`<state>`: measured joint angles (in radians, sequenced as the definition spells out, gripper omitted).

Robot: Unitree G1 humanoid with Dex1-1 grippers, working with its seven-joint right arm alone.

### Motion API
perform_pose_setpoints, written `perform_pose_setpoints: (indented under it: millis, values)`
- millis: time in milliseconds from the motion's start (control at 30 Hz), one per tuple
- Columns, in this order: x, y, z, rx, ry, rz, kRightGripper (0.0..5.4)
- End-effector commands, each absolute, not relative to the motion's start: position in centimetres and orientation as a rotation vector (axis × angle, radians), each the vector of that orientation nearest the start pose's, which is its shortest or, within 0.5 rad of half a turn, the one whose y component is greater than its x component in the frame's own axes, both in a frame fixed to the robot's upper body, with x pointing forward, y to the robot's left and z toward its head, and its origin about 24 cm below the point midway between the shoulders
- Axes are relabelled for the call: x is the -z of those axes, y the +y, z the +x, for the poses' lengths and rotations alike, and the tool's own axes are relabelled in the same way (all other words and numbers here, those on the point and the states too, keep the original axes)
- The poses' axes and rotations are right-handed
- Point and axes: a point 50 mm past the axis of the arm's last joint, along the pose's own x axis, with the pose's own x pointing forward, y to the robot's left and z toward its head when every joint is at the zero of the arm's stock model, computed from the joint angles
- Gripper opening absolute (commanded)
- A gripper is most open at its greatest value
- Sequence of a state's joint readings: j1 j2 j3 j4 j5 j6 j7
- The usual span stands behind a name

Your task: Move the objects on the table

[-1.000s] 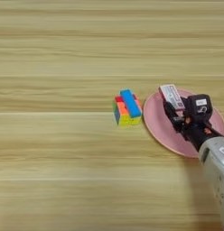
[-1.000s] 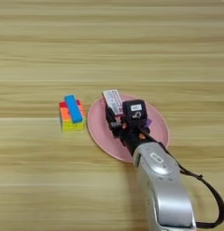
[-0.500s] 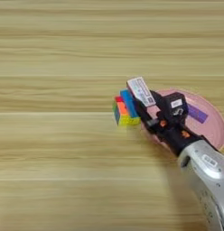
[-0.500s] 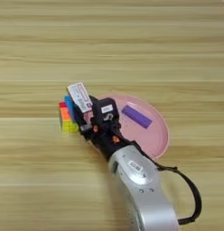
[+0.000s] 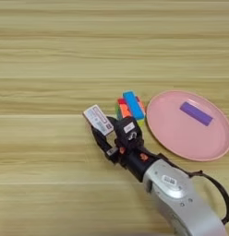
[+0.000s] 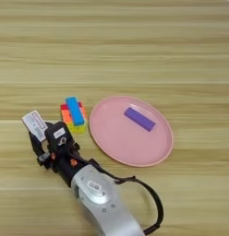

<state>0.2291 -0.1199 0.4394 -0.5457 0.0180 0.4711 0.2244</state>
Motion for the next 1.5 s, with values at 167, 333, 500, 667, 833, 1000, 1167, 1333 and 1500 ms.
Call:
perform_pose_setpoints:
  millis: [167,333,500,667,833,1000,1167,1333,1500]
  values:
    - [-5.5,-5.9,19.9,-0.553,0.164,-0.001,2.09]
    - [-4.2,-5.7,20.6,-0.521,0.205,0.006,2.09]
    - [-3.0,-5.4,21.2,-0.484,0.252,0.016,2.09]
    - [-2.4,-5.2,21.4,-0.468,0.271,0.012,2.09]
    - [-1.9,-5.1,21.6,-0.46,0.283,0.008,2.09]
    - [-1.8,-5.2,21.6,-0.458,0.282,-0.008,2.09]
    - [-2.0,-5.0,21.5,-0.465,0.275,-0.018,2.53]
    - [-2.1,-4.9,21.4,-0.469,0.27,-0.02,3.22]
    - [-2.4,-4.8,21.3,-0.48,0.257,-0.015,3.88]
